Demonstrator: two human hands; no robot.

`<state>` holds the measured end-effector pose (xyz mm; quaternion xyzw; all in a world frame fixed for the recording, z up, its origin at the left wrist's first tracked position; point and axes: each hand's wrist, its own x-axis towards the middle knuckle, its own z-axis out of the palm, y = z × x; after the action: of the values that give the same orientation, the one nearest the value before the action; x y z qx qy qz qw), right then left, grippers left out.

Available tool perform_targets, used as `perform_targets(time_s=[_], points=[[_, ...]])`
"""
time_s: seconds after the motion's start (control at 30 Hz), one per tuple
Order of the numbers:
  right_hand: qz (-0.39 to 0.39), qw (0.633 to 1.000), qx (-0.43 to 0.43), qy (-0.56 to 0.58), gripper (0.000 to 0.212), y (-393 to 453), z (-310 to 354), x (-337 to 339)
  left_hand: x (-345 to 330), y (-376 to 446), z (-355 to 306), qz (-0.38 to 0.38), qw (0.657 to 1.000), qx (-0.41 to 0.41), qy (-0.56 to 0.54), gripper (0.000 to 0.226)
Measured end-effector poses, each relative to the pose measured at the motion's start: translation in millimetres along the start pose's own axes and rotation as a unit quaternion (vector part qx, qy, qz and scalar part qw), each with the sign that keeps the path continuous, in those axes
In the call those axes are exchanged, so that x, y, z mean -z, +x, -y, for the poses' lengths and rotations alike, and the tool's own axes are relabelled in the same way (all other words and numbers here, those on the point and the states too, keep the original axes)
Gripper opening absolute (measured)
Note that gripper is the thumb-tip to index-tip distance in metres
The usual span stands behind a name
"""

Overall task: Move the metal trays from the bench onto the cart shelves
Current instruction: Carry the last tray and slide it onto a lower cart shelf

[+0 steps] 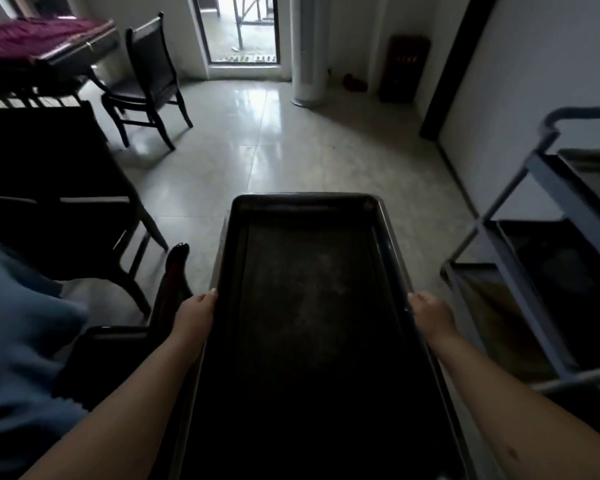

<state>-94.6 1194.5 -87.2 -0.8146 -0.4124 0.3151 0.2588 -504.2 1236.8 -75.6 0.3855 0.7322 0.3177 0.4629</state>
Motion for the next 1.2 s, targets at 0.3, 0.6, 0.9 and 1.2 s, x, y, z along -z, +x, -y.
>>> perform_targets(time_s=[0.3, 0.6, 0.9, 1.2], points=[[-0.007, 1.000, -0.012, -0.007, 0.031, 102, 33, -18, -45, 95, -39, 0.018, 0.999, 0.018, 0.022, 0.033], [-0.032, 0.999, -0.020, 0.019, 0.034, 292, 84, 12, -143, 232, -172, -0.001, 0.995, -0.039, 0.094, 0.043], [-0.065, 0.997, -0.012, 0.037, 0.035, 421, 150, 47, -200, 339, -281, 0.026, 0.994, -0.064, 0.085, 0.037], [-0.199, 0.953, -0.197, 0.118, 0.029, 454, 141, 35, -300, 480, -412, 0.190, 0.943, -0.147, 0.229, 0.042]])
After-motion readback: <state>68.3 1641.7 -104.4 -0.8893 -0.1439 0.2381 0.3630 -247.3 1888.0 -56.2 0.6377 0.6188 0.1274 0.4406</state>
